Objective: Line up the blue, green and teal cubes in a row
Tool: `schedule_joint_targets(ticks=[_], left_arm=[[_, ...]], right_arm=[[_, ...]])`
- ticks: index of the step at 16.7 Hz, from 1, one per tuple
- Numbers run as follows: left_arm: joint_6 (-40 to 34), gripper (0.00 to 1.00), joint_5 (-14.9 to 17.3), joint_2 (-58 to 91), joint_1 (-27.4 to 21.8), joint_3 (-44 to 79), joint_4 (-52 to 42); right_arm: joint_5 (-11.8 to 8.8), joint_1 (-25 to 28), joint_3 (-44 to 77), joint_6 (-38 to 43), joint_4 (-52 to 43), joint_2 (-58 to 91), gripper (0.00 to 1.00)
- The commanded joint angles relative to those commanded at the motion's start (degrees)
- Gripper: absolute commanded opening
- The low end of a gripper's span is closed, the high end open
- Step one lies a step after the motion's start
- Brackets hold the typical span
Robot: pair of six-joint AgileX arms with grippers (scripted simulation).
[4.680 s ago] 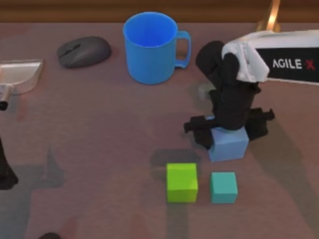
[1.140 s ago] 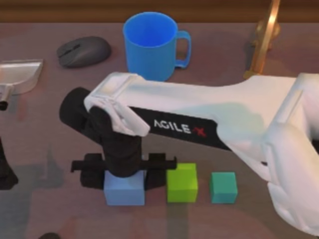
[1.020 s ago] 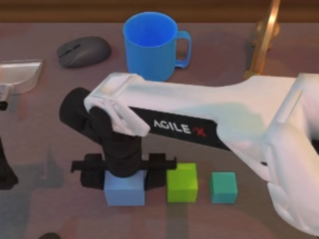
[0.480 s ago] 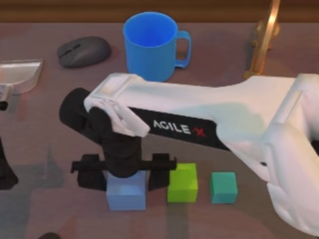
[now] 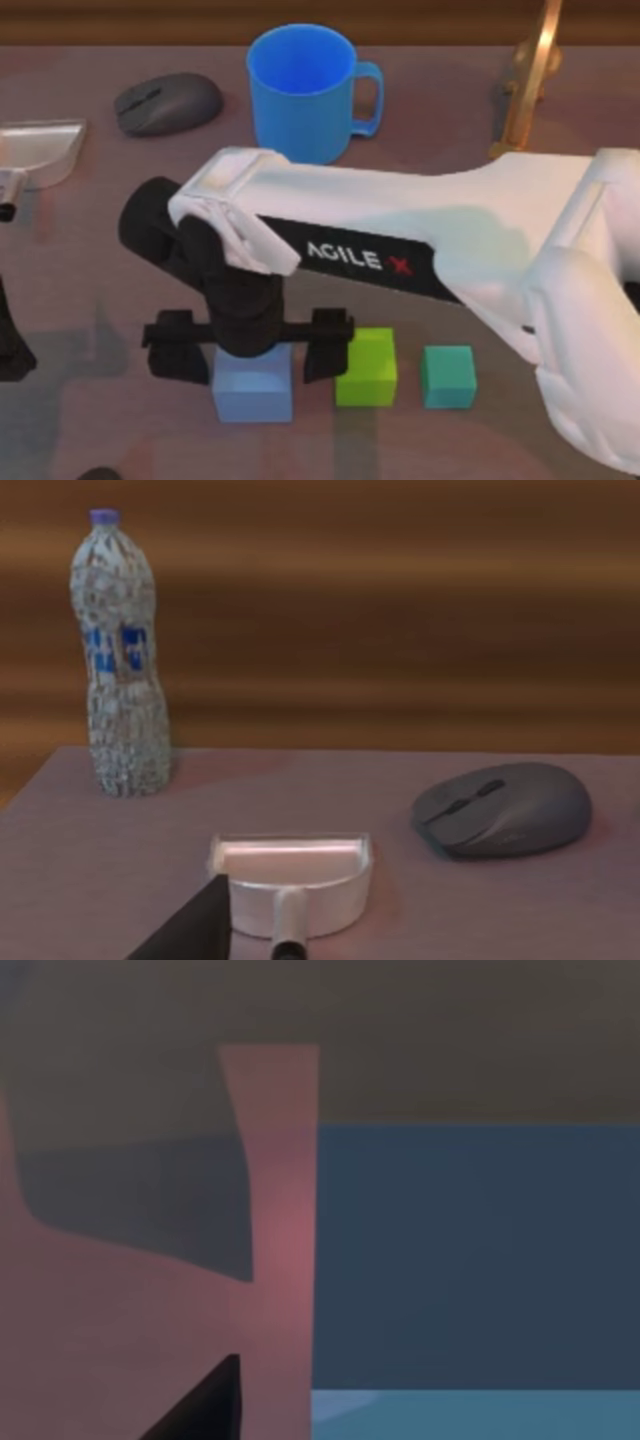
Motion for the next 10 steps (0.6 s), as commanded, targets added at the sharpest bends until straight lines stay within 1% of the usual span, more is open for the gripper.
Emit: schedule_joint_targets(ticks=[3,7,10], left_arm=[[0.0,1.0,0.0,0.0,0.0,0.0,0.0],[0.0,1.0,0.0,0.0,0.0,0.0,0.0],[0.0,1.0,0.0,0.0,0.0,0.0,0.0]], right_arm=[[0.08,0.18,2.34,0.07,-2.4,-0.11,1.0],[0.02,0.44,9.6,0.09,-11.43,-1.18,1.0],[-0.02,0.53,12.5,-0.06,-14.43,-1.93,1.0]])
